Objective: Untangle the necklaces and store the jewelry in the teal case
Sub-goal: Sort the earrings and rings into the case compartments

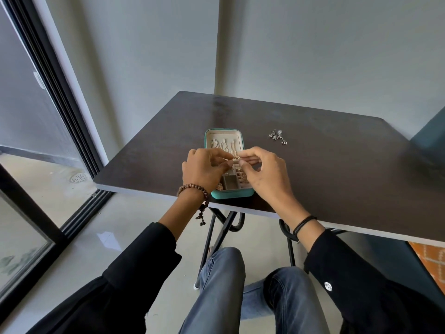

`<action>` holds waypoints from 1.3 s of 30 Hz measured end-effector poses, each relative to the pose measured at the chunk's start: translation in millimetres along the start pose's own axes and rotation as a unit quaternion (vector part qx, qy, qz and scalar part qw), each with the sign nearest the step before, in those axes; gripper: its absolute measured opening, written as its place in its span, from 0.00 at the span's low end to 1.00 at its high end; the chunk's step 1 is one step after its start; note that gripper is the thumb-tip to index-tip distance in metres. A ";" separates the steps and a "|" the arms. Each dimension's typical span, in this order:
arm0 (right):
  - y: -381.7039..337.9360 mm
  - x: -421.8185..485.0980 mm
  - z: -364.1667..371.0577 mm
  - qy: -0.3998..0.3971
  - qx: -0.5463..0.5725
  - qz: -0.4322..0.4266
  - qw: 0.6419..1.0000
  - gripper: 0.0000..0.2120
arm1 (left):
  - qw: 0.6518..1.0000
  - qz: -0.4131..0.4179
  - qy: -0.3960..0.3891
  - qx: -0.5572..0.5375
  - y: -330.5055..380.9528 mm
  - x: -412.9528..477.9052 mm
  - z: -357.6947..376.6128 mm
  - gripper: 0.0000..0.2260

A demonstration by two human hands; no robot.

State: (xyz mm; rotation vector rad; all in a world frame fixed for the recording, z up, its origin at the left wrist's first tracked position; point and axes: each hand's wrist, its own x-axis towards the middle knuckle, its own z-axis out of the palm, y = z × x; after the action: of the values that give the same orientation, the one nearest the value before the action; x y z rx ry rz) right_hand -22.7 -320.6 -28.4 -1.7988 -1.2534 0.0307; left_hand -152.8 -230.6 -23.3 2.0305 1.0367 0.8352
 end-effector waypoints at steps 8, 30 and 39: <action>12.8 -0.1 -12.5 0.019 0.006 0.009 1.000 0.07 | 0.995 -0.003 0.035 0.092 0.3 1.6 3.3 0.09; 112.0 60.6 -76.6 0.031 -0.010 0.142 0.989 0.06 | 0.991 -0.093 -0.087 -0.051 100.9 66.8 117.2 0.09; 155.8 112.2 -72.6 0.000 0.090 0.185 0.979 0.10 | 0.985 -0.138 0.076 -0.072 80.8 111.4 178.3 0.11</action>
State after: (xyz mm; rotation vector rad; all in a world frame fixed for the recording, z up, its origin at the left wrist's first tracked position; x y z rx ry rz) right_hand 180.3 -293.8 -41.9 -1.8475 -0.8700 0.3442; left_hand 72.2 -222.5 -30.9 1.6744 1.2710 0.8990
